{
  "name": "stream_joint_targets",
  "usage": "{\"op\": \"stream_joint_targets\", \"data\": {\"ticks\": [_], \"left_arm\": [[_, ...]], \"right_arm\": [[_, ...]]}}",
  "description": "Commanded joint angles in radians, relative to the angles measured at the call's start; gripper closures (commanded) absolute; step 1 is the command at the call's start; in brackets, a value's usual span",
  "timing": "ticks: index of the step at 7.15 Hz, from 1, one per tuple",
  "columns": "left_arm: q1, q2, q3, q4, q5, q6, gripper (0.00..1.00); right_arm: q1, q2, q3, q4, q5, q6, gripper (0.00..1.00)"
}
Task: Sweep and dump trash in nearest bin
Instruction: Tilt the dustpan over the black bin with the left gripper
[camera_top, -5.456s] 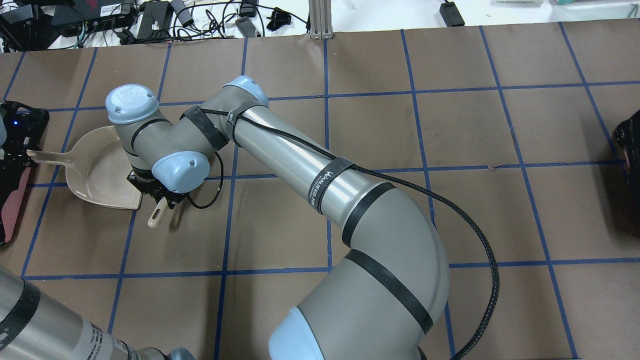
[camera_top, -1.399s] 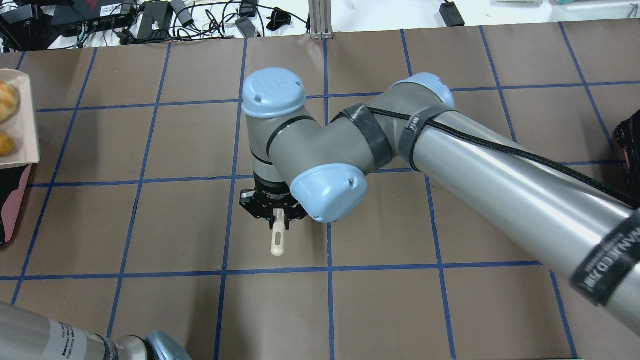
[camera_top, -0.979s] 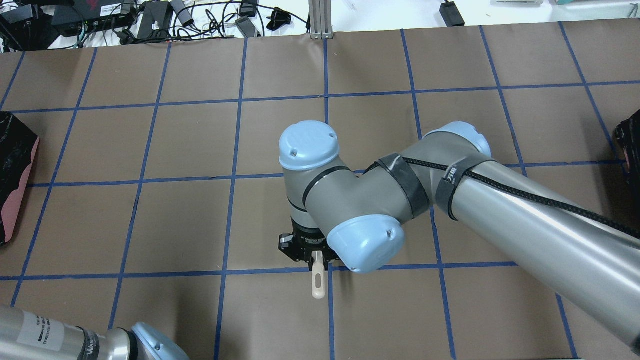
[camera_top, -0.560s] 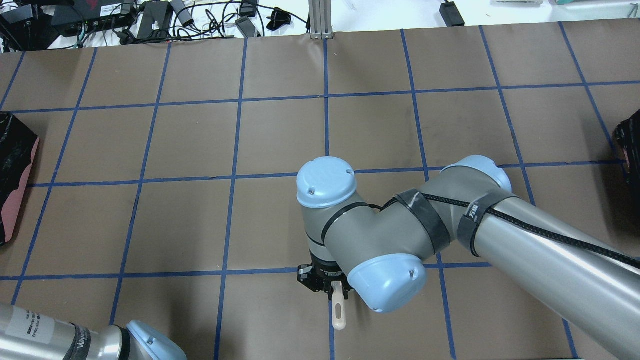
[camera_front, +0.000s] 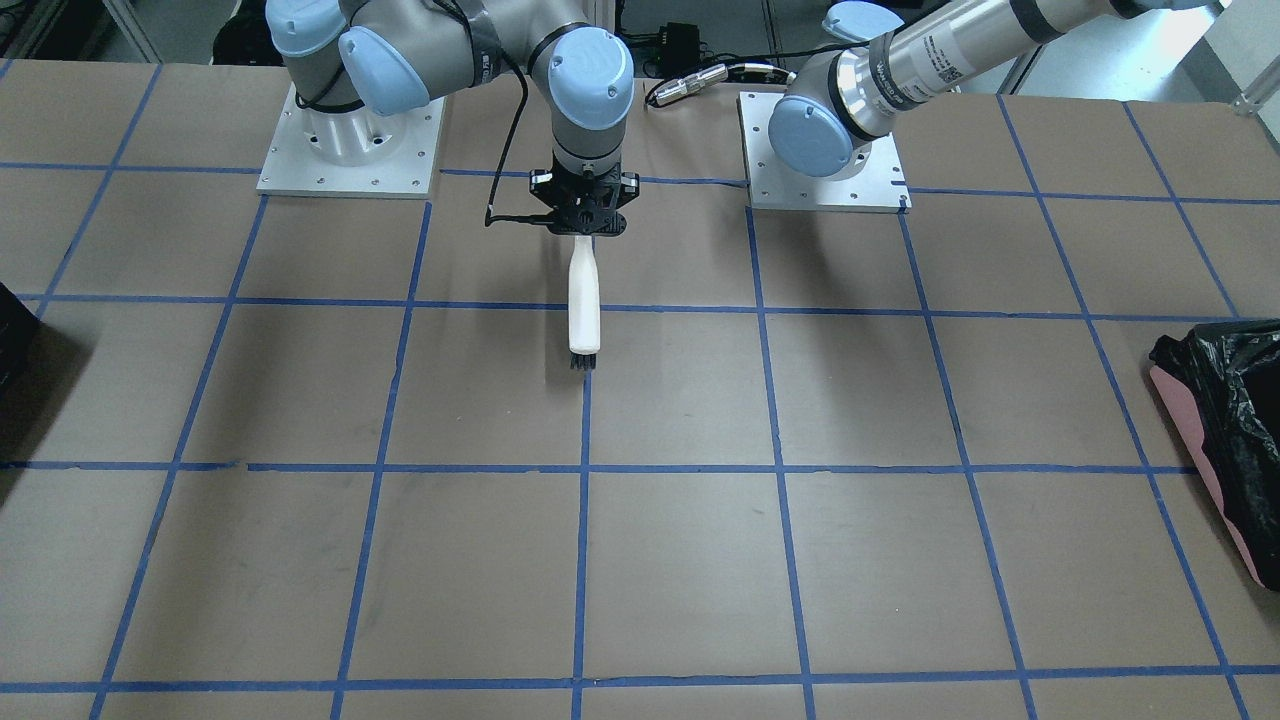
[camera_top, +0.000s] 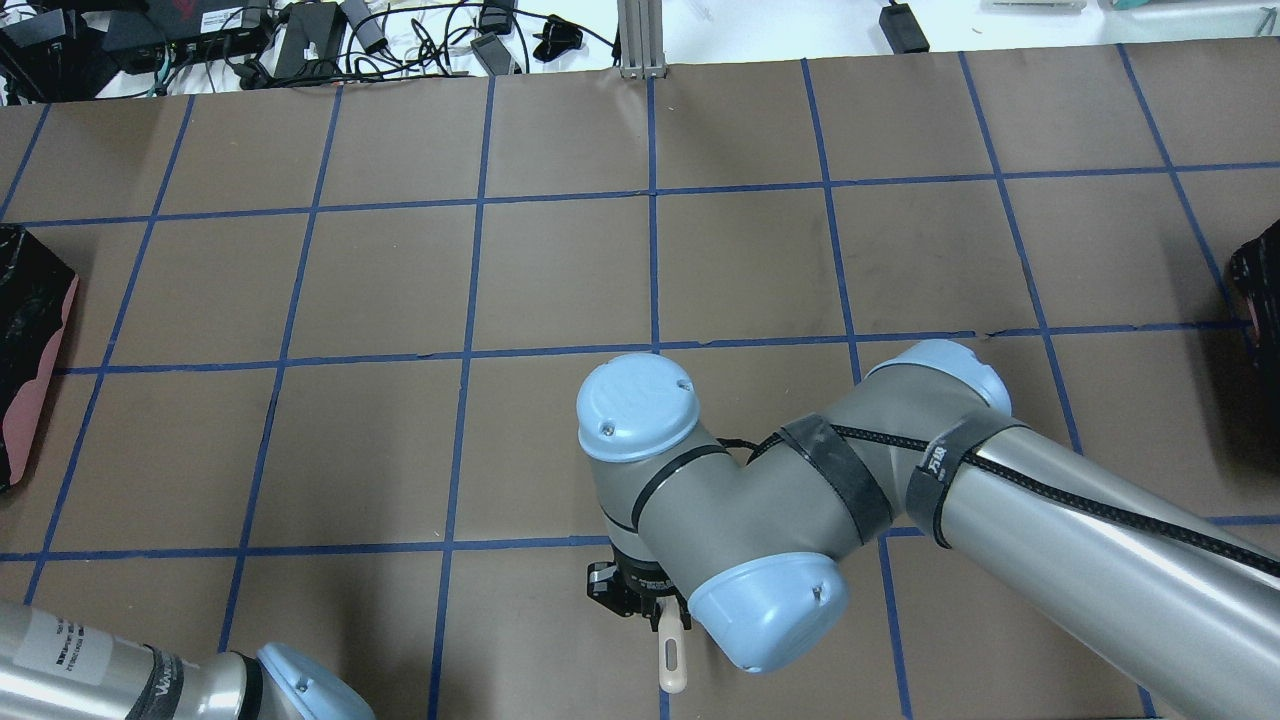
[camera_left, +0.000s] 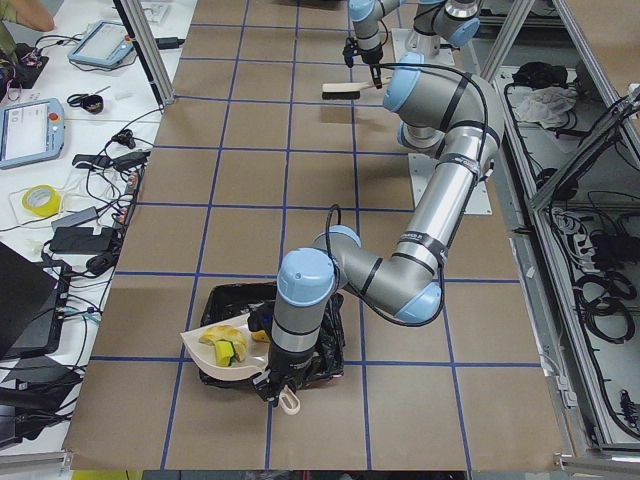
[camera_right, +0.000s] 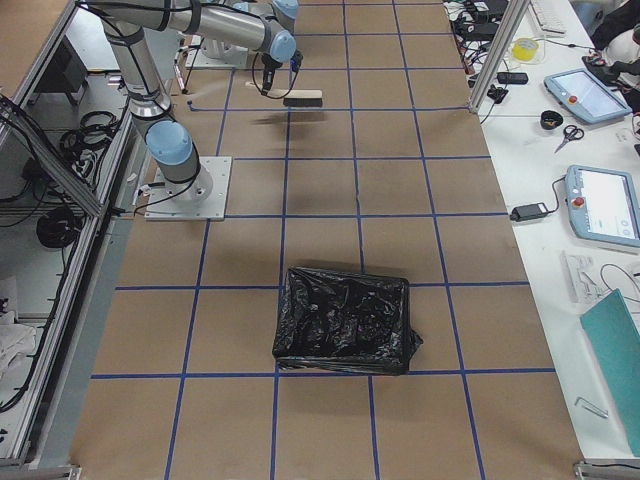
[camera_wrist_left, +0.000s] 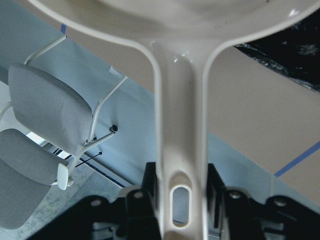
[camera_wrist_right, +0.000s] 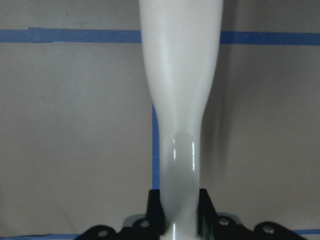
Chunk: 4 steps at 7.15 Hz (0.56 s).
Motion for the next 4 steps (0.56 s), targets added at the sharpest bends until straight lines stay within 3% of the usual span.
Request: {"op": "stream_joint_targets", "data": {"ticks": [1, 4], "left_arm": [[-0.045, 0.024, -0.096, 0.224, 0.078, 0.139, 1.00], [-0.049, 0.056, -0.099, 0.241, 0.087, 0.270, 1.00]], "right_arm": [[0.015, 0.003, 0.003, 0.003, -0.001, -0.001, 1.00], [0.021, 0.015, 0.009, 0.007, -0.006, -0.009, 1.00]]}}
